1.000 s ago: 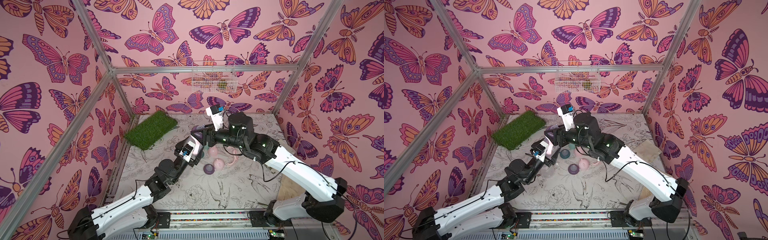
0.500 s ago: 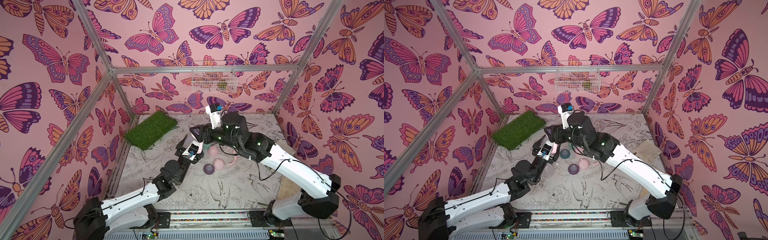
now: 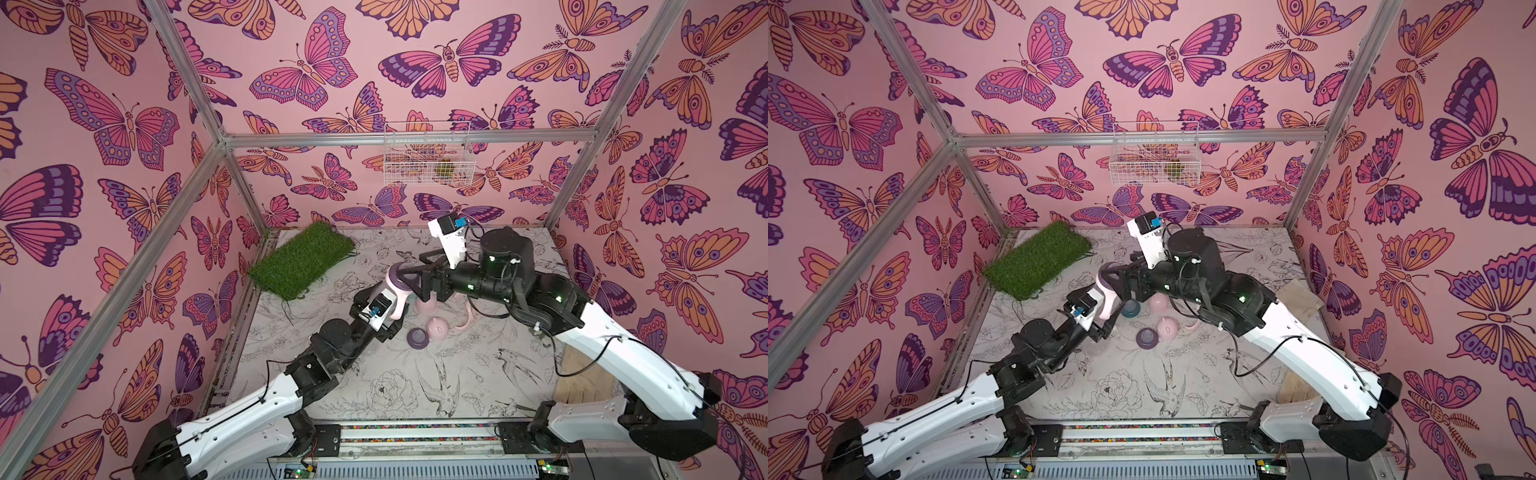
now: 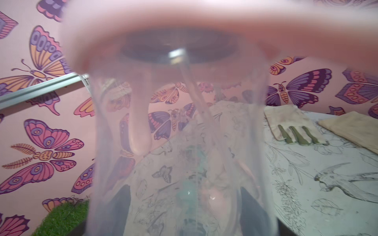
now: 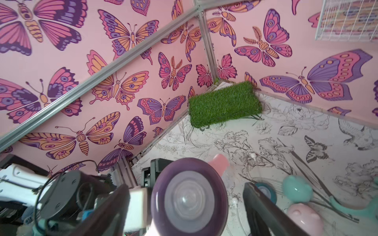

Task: Assemble the baby bottles
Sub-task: Screw the nipple onto the baby bottle.

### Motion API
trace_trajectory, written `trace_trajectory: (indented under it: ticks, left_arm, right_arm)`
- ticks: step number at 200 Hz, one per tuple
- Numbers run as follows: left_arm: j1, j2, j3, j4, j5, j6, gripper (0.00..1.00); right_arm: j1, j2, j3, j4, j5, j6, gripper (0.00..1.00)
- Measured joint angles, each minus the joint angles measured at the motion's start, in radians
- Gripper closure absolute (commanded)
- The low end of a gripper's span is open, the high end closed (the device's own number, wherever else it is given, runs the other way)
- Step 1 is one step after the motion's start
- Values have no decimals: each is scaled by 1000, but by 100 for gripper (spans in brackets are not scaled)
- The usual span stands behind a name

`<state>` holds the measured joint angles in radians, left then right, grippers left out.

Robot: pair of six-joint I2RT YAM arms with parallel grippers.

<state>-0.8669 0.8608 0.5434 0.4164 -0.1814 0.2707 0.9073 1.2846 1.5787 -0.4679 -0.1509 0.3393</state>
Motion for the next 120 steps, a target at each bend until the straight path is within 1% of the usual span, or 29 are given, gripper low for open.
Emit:
trace_trajectory:
  ticks: [14, 37, 79, 120]
  left_arm:
    - [13, -2, 1, -23, 54, -33, 100]
    - [29, -2, 2, -38, 138, -80, 100]
    - [64, -2, 11, -34, 283, -164, 100]
    - [90, -2, 11, 4, 380, -227, 100]
  right_arm:
    - [-2, -16, 0, 4, -41, -29, 3]
    - [-2, -25, -11, 9, -82, -64, 3]
    - [-2, -25, -68, 8, -97, -102, 3]
    - [-2, -25, -108, 16, -116, -111, 6]
